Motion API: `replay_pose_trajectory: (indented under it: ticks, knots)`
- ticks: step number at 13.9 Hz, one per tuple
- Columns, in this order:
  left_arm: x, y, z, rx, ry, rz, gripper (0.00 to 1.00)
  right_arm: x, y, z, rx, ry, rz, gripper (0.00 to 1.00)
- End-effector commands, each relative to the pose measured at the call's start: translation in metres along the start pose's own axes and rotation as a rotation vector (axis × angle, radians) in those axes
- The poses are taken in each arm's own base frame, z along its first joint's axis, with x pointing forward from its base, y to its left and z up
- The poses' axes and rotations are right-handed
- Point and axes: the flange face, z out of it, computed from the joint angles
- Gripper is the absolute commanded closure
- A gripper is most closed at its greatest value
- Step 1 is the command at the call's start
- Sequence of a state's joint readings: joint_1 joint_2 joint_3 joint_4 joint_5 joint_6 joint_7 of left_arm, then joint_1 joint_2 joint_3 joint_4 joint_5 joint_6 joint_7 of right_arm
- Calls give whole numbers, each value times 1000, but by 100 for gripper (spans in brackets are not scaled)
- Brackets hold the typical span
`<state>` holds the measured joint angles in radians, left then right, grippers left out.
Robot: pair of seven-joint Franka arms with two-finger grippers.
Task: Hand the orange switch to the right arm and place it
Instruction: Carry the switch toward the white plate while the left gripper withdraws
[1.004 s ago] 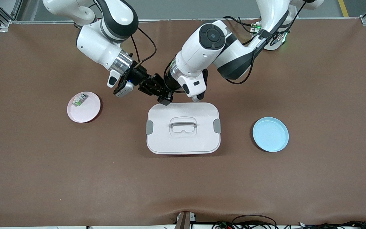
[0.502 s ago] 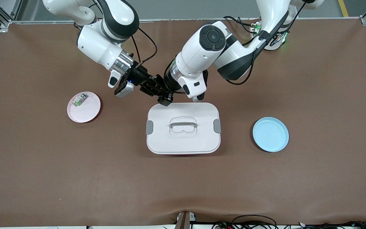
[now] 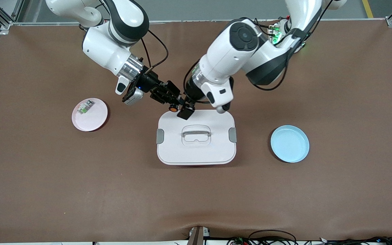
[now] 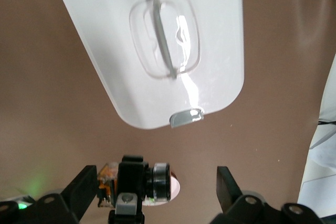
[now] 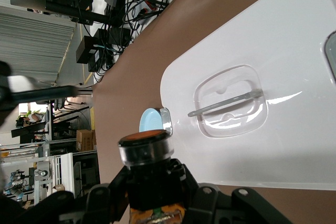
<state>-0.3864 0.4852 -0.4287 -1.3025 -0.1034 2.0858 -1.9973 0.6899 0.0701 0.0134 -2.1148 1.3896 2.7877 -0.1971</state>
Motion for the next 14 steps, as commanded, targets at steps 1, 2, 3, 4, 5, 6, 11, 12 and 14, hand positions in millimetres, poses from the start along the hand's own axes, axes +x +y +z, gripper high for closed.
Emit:
replay_pose_trajectory:
  ticks: [1, 2, 3, 4, 5, 6, 11, 12, 14]
  knots:
    - [33, 6, -54, -8, 68, 80, 0, 9, 4, 7, -32, -19, -96, 100]
    - [52, 10, -72, -11, 89, 115, 0, 15, 6, 5, -50, -36, -138, 100]
    - [69, 14, -87, -8, 106, 159, 0, 23, 11, 1, -69, -53, -164, 100]
    - [87, 17, -104, -7, 124, 204, 0, 27, 14, 0, -93, -82, -207, 100]
    - [110, 20, -119, 6, 143, 257, 0, 35, 19, -5, -133, -121, -274, 100]
    - [132, 21, -128, 32, 169, 330, 0, 48, 27, -13, -205, -180, -376, 100]
    - [217, 18, -156, 232, 407, 667, 0, 99, 44, -84, -474, -483, -713, 100]
    - [237, 18, -164, 261, 407, 695, 0, 106, 48, -99, -502, -524, -864, 100]
    - [271, 12, -174, 341, 387, 737, 0, 119, 64, -126, -500, -599, -983, 100]
